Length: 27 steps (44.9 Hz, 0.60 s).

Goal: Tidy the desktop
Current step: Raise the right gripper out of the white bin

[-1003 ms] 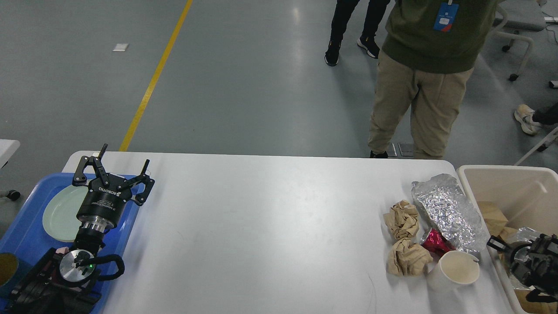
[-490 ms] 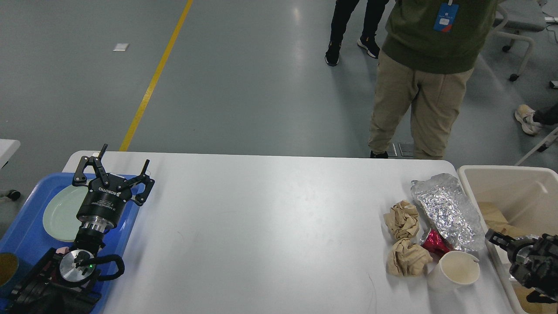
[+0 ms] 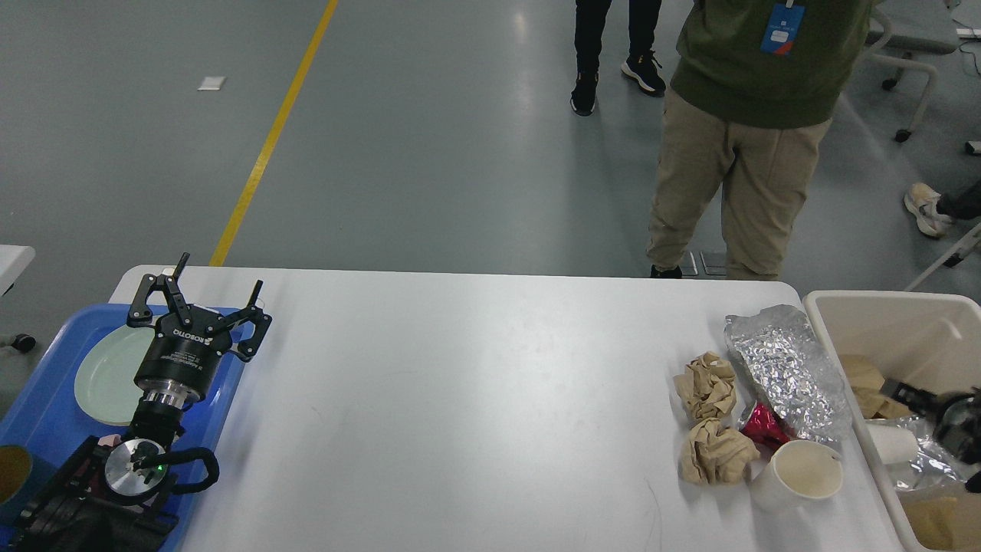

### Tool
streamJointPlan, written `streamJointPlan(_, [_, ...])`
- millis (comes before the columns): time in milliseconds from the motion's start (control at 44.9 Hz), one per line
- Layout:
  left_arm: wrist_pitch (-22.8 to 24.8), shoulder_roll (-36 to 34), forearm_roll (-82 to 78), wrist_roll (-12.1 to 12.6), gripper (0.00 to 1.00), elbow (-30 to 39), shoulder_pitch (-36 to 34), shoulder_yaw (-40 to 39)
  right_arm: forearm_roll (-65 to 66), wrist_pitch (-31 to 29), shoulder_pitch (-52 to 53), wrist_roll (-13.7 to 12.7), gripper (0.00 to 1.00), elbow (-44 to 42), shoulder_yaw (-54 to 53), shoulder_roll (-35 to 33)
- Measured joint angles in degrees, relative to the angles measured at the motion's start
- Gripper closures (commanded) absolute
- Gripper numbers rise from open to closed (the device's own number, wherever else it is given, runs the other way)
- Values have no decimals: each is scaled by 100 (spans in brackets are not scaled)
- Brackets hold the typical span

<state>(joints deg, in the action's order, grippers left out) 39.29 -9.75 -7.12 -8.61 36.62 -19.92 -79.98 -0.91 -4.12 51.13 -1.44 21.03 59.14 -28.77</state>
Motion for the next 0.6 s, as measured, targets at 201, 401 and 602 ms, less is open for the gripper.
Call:
streamJointPlan(201, [0, 0, 0, 0, 4, 0, 0, 0, 19, -993, 2173, -164, 0, 1554, 1205, -131])
streamJointPlan(401, [8, 7, 0, 0, 4, 3, -2, 0, 20, -2021, 4630, -197, 0, 3290, 2179, 149])
streamJointPlan(602, [9, 8, 0, 0, 4, 4, -3, 0, 4, -3360, 6599, -212, 0, 4507, 2496, 989])
